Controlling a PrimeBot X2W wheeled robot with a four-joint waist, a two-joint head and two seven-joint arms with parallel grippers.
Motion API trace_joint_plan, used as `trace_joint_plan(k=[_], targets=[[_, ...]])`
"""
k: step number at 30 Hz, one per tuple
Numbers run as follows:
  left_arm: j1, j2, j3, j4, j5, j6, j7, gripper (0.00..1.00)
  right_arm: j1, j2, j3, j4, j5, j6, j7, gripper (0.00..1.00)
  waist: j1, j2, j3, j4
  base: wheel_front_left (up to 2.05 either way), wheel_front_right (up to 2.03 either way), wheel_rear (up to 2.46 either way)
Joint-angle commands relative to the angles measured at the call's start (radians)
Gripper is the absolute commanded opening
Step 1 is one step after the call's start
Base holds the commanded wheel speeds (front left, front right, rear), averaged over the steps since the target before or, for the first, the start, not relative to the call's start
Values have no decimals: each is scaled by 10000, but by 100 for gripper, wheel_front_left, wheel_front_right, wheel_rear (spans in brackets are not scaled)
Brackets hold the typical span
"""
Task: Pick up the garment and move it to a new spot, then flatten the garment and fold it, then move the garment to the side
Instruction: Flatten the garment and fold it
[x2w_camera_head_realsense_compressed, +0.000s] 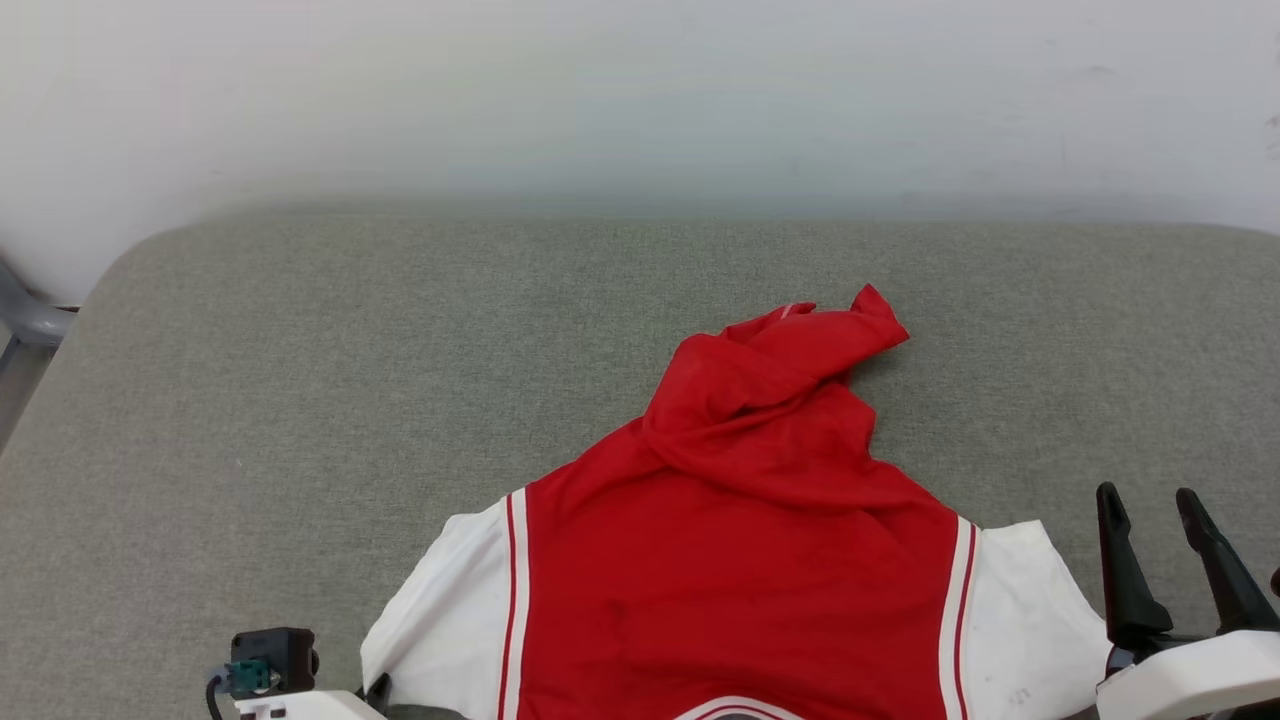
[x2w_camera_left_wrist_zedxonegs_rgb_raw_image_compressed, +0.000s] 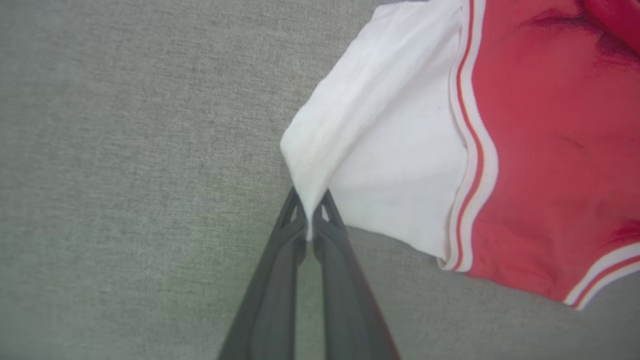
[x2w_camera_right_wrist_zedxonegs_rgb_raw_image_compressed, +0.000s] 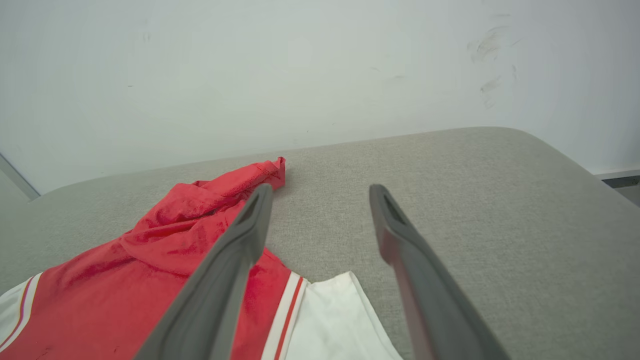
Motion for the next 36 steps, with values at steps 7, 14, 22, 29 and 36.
trace_joint_plan(k=[7, 14, 22, 29, 36], targets=[[-29, -492, 162, 251, -161, -283, -558, 93, 94, 20, 78, 44, -196, -11, 258, 100, 1, 0, -140, 22, 0, 0, 0], [-498, -631, 471, 276, 324, -460, -1806, 100, 289, 20, 44, -28, -461, -11, 1142, 100, 1, 0, -296, -111, 0, 0, 0], [-966, -798, 844, -395, 1305, -492, -3242, 100, 576, -264, -774, 215, 185, -11, 3558, 100, 1, 0, -151, -190, 0, 0, 0], [-1312, -1049, 1128, -1268, 2018, -464, -3419, 100, 571, -978, -1138, 585, 860, -11, 5928, 100, 1, 0, 261, 117, 0, 0, 0], [-1622, -1169, 1065, -1854, 2407, -386, -3440, 100, -72, -1485, -573, 1268, 1227, -11, 6931, 100, 1, 0, 893, 441, 0, 0, 0]])
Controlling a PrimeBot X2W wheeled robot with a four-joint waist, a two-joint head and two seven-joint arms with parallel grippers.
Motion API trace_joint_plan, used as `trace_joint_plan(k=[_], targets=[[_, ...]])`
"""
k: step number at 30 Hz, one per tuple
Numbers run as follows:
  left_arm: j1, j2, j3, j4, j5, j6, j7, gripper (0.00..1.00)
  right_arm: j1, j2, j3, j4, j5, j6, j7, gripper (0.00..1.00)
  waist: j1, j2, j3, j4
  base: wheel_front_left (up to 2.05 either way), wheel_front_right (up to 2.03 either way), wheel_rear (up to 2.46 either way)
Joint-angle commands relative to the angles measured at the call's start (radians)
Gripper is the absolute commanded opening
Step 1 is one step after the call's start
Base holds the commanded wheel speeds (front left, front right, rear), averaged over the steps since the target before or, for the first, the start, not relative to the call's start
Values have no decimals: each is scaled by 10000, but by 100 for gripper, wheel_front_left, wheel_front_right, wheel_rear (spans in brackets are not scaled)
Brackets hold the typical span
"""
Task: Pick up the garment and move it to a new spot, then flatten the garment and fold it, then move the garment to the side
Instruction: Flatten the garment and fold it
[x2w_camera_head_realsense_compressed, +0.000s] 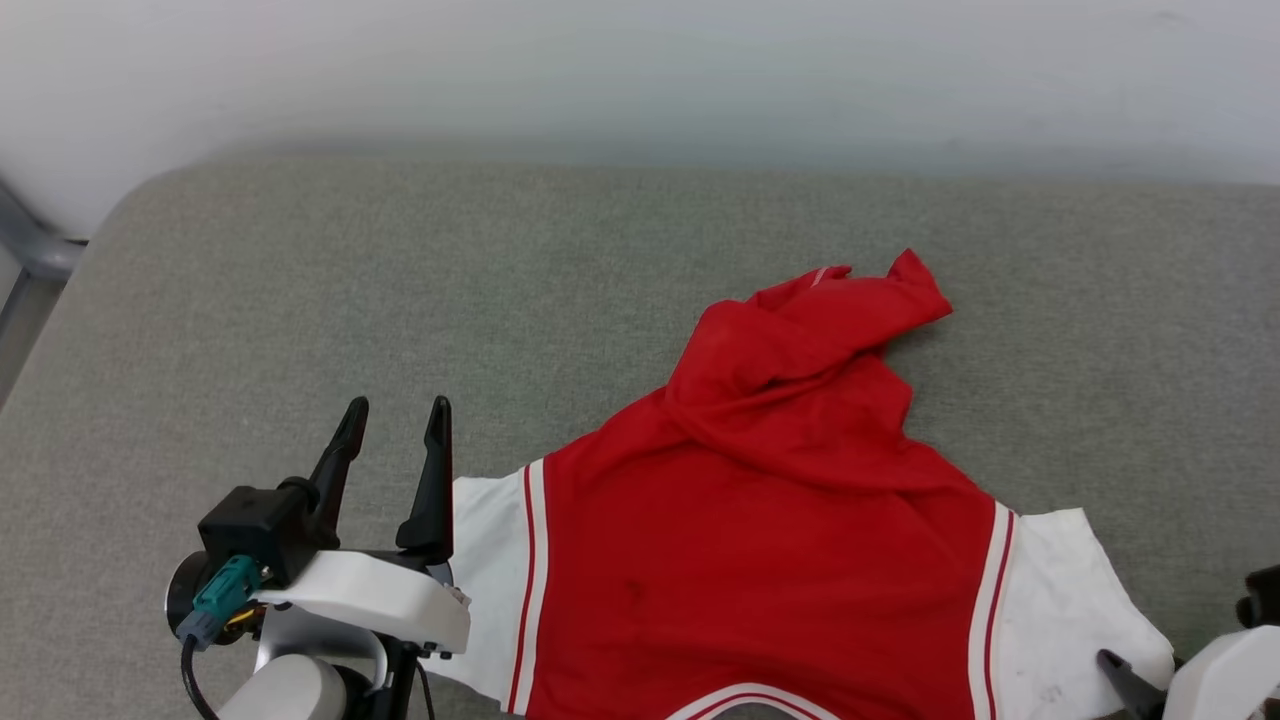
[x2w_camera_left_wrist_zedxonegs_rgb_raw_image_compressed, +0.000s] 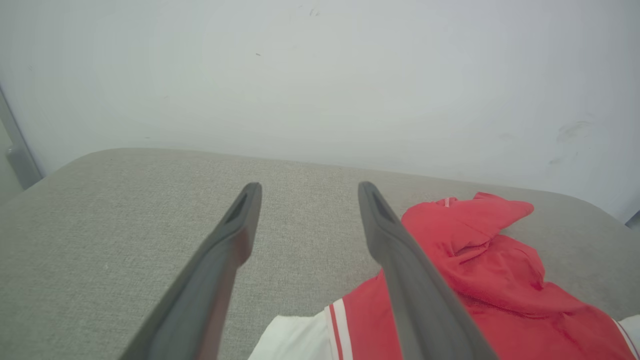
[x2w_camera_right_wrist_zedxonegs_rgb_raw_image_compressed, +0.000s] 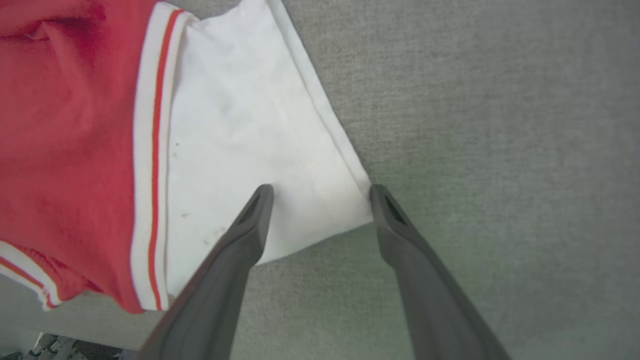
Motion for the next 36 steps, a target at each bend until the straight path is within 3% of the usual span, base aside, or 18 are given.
trace_joint_plan(k=[1, 9, 10, 11, 12, 17, 21, 29, 36], targets=[[-154, -52, -8, -92, 99, 30, -47, 100, -240, -106, 172, 246, 45, -11, 126, 100, -1, -1, 283, 172, 0, 0, 0], [-238, -220, -17, 45, 149, -84, -58, 100, -239, 3, 985, 1584, 373, 8, 1278, 100, -1, -1, 627, 382, 0, 0, 0], [-200, -200, -25, 97, 126, -91, -34, 100, -229, 38, 1065, 1659, 477, 8, 1343, 43, -1, -1, 633, 373, 0, 0, 0], [-182, -178, -33, 134, 100, -108, -9, 100, -267, 52, 1121, 1682, 538, 8, 1311, 18, -1, -1, 634, 352, 0, 0, 0], [-139, -157, -46, 216, 29, -108, 102, 100, -324, 19, 1165, 1709, 567, 8, 1289, 0, -1, -1, 623, 319, 0, 0, 0], [-29, 269, -195, 496, -209, -351, 814, 100, -632, -386, 1061, 1412, 587, -9, 784, 0, -1, -1, 359, 102, 0, 0, 0], [77, 763, -245, 478, -879, -666, 2034, 100, -575, -515, 900, 901, 515, -12, 480, 0, -1, -1, 120, -16, 0, 0, 0], [288, 1960, -431, 452, -2507, -982, 5368, 100, -319, -147, 945, 108, 324, -11, 571, 0, -1, -1, -28, -329, 0, 0, 0], [314, 2277, -631, 1265, -3219, -870, 6890, 100, -333, 171, 1169, -221, 250, -11, 514, 0, -1, -1, 252, -672, 0, 0, 0]])
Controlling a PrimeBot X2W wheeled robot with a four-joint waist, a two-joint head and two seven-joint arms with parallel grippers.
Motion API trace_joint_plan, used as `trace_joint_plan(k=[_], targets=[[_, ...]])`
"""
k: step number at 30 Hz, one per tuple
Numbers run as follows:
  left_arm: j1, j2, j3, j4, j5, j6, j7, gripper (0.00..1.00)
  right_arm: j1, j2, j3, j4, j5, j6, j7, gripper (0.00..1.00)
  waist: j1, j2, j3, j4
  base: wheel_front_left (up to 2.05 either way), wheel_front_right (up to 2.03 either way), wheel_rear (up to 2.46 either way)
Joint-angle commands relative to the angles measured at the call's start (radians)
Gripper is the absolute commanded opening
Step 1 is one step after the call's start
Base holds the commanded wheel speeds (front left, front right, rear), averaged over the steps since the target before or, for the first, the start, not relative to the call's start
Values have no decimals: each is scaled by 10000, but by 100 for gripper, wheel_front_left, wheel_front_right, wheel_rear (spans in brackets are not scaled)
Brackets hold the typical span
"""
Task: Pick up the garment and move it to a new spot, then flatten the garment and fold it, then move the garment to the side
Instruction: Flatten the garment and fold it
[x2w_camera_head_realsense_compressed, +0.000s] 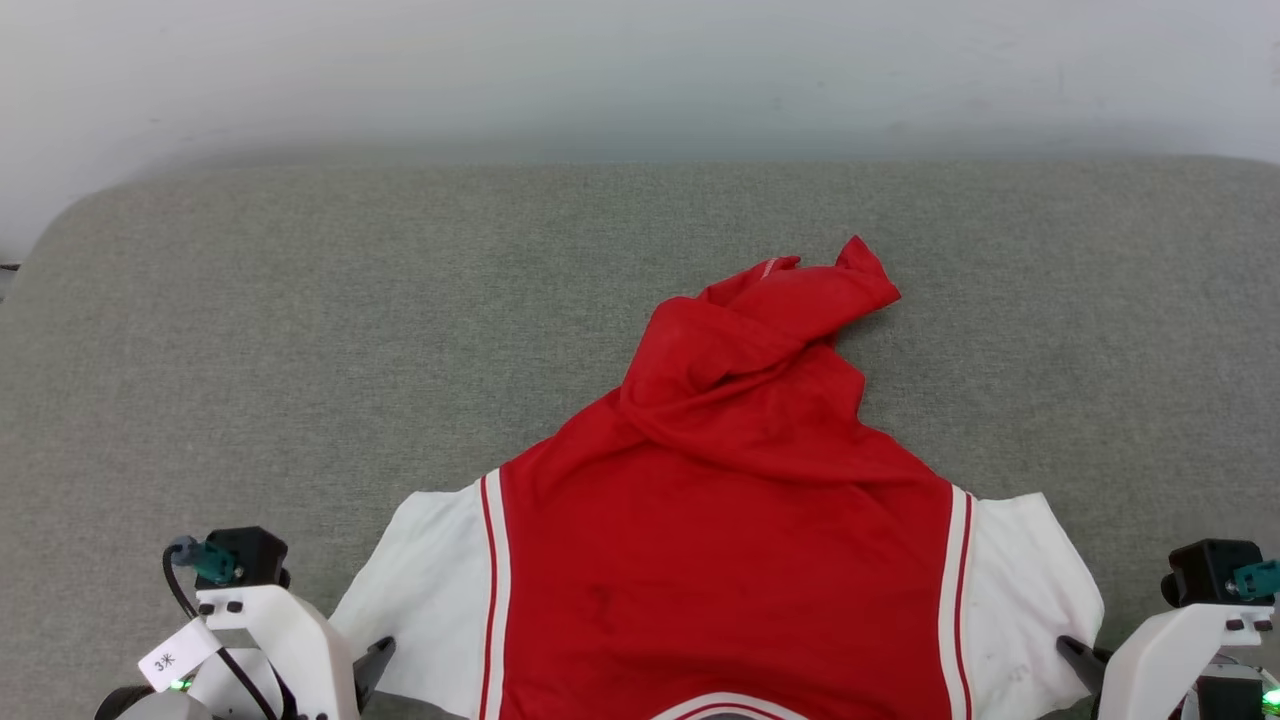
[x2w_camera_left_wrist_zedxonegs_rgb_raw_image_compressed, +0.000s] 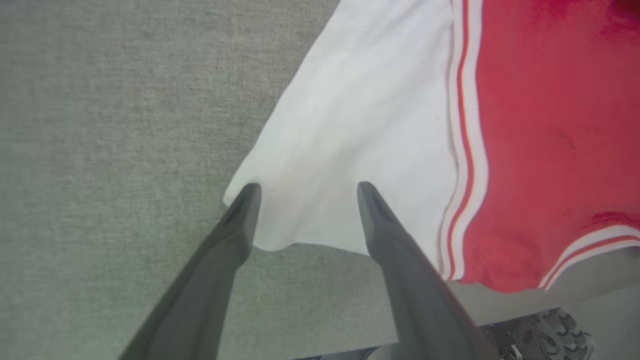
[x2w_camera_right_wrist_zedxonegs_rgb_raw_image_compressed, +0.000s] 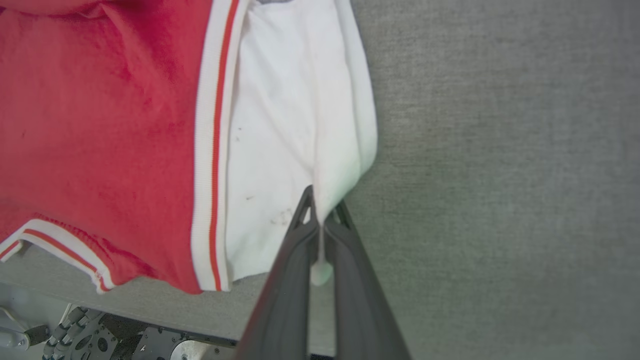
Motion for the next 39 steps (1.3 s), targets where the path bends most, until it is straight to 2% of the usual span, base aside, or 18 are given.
trace_joint_plan(k=[1, 6, 11, 12, 13, 17, 22, 28, 34, 39], targets=[[65, 33, -38, 210, -98, 21, 160, 100, 59, 89, 41, -54, -6, -11, -45, 0, 0, -1, 115, -109, 0, 0, 0], [-27, -154, -318, 1108, -259, -78, 671, 100, 42, 222, 78, -120, 4, -11, -79, 0, 0, -1, 353, -274, 0, 0, 0], [50, -621, -903, 1858, -302, -324, 1234, 100, -2, 292, 25, -112, 62, -11, -84, 0, 0, -1, 458, -339, 0, 0, 0], [16, -745, -1018, 1941, -284, -406, 1264, 46, -14, 299, 4, -111, 66, -11, -91, 0, 0, -1, 462, -346, 0, 0, 0], [-50, -810, -1098, 2007, -167, -471, 1156, 1, -26, 297, -26, -117, 67, -11, -104, 0, 0, -1, 458, -347, 0, 0, 0], [-363, -983, -1095, 2064, 268, -563, 546, 0, -38, 308, -174, -157, 55, -11, -134, 0, 0, -1, 325, -290, 0, 0, 0], [-622, -801, -877, 1796, 615, -478, -114, 0, 13, 254, -352, -253, -20, -11, -199, 0, 0, -1, 67, -194, 0, 0, 0], [-976, -333, -391, 705, 1123, -208, -1004, 0, -298, 87, -496, -630, -223, -11, -682, 0, 0, -1, -336, -83, 0, 0, 0], [-1627, -146, 149, -360, 1611, 25, -1852, 0, -1117, -262, -539, -926, -418, -11, -1372, 0, 0, -1, -670, -30, 0, 0, 0], [-2713, -349, 719, -499, 1728, 46, -2389, 0, -2468, -532, -350, -878, -545, -11, -1894, 0, 0, -1, -829, -80, 0, 0, 0]])
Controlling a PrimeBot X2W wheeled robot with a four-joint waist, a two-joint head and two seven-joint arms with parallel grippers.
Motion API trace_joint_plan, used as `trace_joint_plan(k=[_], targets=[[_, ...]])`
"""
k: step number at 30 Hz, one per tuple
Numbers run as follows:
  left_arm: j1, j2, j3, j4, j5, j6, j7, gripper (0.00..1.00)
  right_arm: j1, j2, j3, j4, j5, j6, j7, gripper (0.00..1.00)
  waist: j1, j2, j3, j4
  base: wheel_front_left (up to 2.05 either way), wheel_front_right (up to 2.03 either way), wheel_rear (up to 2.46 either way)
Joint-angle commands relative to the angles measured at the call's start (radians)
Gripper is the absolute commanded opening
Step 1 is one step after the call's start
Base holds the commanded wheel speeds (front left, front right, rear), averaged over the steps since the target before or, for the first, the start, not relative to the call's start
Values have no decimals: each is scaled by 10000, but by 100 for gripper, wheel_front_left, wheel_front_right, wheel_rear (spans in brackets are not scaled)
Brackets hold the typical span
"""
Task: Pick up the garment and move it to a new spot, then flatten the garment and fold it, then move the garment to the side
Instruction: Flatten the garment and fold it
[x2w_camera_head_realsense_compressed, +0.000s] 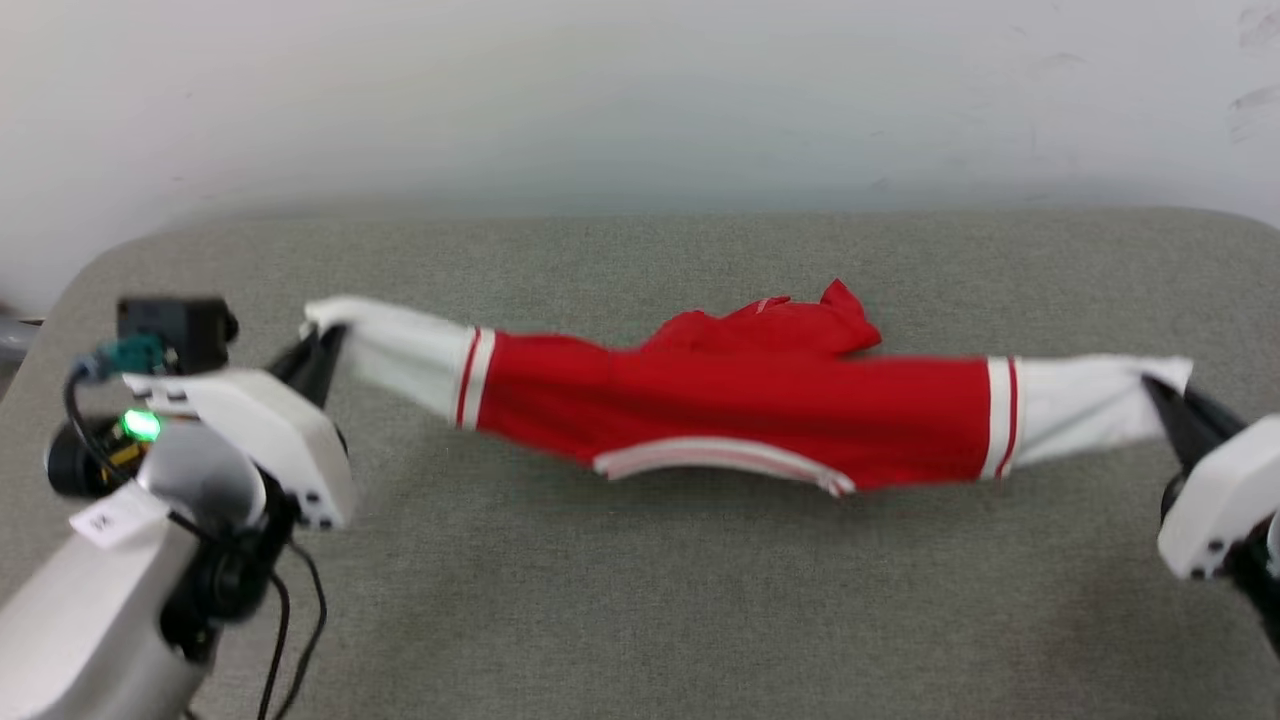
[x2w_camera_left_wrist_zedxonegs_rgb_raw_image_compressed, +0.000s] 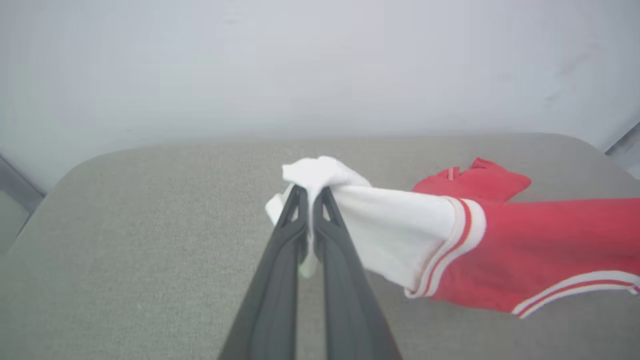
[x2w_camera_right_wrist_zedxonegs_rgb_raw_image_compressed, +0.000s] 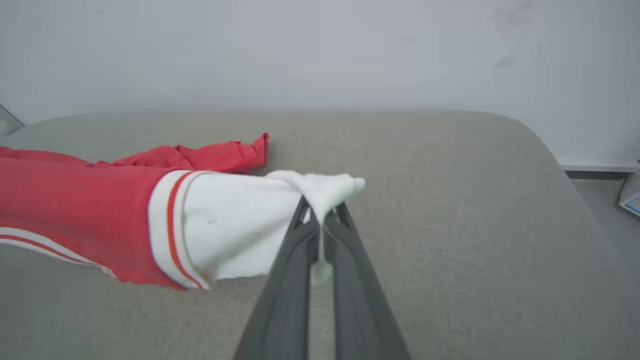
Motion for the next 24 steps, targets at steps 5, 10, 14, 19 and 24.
trace_joint_plan(k=[5, 10, 14, 19, 24], targets=[[-1575, -384, 276, 455, 500, -206, -677, 0, -1756, -112, 193, 377, -256, -11, -646, 0, 0, 0, 137, -74, 0, 0, 0], [-3492, -726, 286, 1366, 820, -699, -806, 0, -3915, -169, 233, 1128, -383, -11, -1457, 0, 0, 0, 675, -121, 0, 0, 0], [-5024, -1011, 273, 2325, 1095, -1121, -1009, 0, -5537, -302, 332, 1962, -545, -11, -1979, 0, 0, 0, 1228, -140, 0, 0, 0], [-6997, -1240, 274, 3502, 1522, -1471, -1219, 0, -7631, -417, 497, 3004, -857, -11, -2538, 0, 0, 0, 2085, -235, 0, 0, 0], [-8953, -1290, 281, 4584, 2057, -1784, -1606, 0, -9829, -403, 790, 4053, -1117, -11, -3080, 0, 0, 0, 2997, -443, 0, 0, 0]])
